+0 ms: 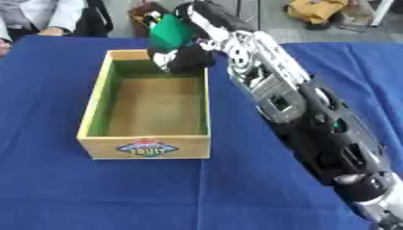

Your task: Pick up objects on the table and place them in the box.

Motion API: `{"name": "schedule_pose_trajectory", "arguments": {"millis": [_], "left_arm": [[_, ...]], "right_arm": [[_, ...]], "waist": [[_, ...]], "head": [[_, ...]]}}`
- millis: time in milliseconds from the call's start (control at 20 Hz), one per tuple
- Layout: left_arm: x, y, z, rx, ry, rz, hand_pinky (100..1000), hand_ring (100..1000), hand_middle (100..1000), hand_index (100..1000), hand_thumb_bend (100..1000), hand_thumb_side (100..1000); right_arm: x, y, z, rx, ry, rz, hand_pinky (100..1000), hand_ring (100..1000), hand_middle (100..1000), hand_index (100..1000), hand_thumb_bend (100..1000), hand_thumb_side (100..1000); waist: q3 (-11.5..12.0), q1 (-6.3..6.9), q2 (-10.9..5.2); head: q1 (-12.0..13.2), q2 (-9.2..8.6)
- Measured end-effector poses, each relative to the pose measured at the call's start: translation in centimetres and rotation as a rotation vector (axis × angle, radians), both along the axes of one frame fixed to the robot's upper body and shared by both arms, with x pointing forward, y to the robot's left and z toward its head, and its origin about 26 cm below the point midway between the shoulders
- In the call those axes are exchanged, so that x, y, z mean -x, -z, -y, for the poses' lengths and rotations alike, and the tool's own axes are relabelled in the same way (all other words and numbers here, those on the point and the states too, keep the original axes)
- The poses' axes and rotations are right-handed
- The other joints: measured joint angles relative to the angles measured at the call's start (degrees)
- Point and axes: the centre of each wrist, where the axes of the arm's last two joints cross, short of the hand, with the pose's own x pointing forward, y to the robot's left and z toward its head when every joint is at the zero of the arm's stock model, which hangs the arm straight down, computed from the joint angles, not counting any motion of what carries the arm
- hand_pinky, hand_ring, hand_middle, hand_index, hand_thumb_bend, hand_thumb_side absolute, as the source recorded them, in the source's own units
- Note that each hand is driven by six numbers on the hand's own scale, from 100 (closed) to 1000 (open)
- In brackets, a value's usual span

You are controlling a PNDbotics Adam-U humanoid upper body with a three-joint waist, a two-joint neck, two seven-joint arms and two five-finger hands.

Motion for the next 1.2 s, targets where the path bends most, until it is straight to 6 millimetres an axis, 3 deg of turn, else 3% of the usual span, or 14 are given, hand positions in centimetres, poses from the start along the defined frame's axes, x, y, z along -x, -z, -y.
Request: {"name": "schedule_pose_trajectory", "arguments": {"millis": [600,750,900,1050,1200], "left_arm": [[-0.1,-0.4,0.1,-0.005,-0.003,0.032,633,740,809,863,100,977],[-0.1,-0.4,0.2,-0.006,-0.003,0.033,632,738,809,863,100,977],[-0.1,-0.4,0.2,-0.006,-0.002,0.034,632,738,809,863,100,977],[-0.1,-0.4,0.2,-0.006,-0.002,0.035,632,738,809,863,100,976],[-0.1,-0.4,0.3,-0.007,0.002,0.035,632,738,809,862,100,976]], "right_arm": [[-1.7,3.5,-0.7,0.105,0.003,-0.120,857,771,423,525,100,438],[-2.1,4.2,-0.7,0.131,0.006,-0.148,857,789,458,564,100,463],[-2.3,4.6,-0.9,0.156,-0.014,-0.167,860,803,533,692,100,565],[-2.2,4.6,-0.9,0.183,-0.044,-0.180,903,891,727,845,100,761],[-2.0,4.4,-1.1,0.216,-0.079,-0.180,933,952,812,909,315,859]], "waist": [[0.1,-0.39,0.26],[0.2,-0.64,0.29],[0.2,-0.69,0.34],[0.2,-0.73,0.36],[0.2,-0.81,0.36]], "head": [[-0.5,-0.20],[-0.5,-0.46],[-0.5,-0.53],[-0.5,-0.54],[-0.5,-0.54]]}}
